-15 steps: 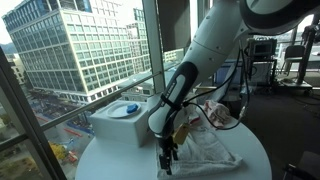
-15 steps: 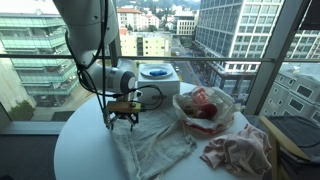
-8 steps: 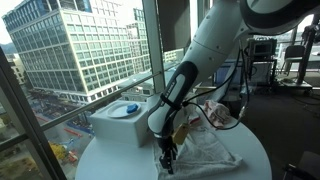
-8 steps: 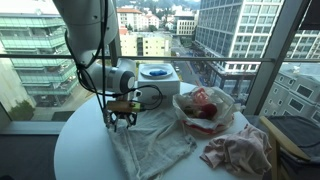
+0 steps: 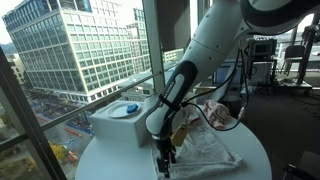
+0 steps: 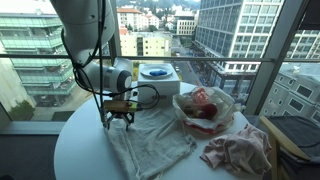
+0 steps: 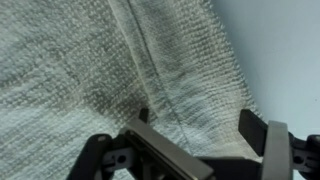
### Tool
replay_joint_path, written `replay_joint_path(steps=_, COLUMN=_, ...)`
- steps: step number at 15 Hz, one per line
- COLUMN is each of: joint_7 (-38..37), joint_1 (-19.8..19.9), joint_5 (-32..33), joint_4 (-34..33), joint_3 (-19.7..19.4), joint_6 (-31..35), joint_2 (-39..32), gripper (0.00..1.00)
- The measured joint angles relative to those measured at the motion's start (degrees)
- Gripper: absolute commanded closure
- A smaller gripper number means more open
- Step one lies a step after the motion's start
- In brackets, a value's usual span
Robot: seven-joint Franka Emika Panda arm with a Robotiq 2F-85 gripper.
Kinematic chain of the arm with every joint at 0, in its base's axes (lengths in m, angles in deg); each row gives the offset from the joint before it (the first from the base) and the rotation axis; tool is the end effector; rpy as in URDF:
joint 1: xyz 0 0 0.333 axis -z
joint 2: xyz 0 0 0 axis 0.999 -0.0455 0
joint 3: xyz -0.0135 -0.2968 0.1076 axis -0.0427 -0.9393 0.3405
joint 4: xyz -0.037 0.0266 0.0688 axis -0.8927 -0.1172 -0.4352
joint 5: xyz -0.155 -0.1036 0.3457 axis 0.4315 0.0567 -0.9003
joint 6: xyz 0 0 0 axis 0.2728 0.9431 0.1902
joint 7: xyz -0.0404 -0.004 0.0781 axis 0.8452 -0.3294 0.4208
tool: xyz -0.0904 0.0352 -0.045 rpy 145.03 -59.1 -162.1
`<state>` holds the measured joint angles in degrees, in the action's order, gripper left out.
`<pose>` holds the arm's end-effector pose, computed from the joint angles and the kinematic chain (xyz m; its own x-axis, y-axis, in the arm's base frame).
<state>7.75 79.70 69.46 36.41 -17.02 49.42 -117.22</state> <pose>0.5775 0.1896 0.0729 0.7986 0.5709 -0.1906 0.5532 -0.8210 -0.1413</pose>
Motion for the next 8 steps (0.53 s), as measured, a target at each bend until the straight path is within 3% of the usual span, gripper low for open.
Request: replay_joint_path(steps=8, joint_7=-0.9, joint_1=0.0, joint_5=-0.3, joint_4=0.8, joint_3=0.0, joint_6=-0.8, joint_2=0.3, gripper=0.0)
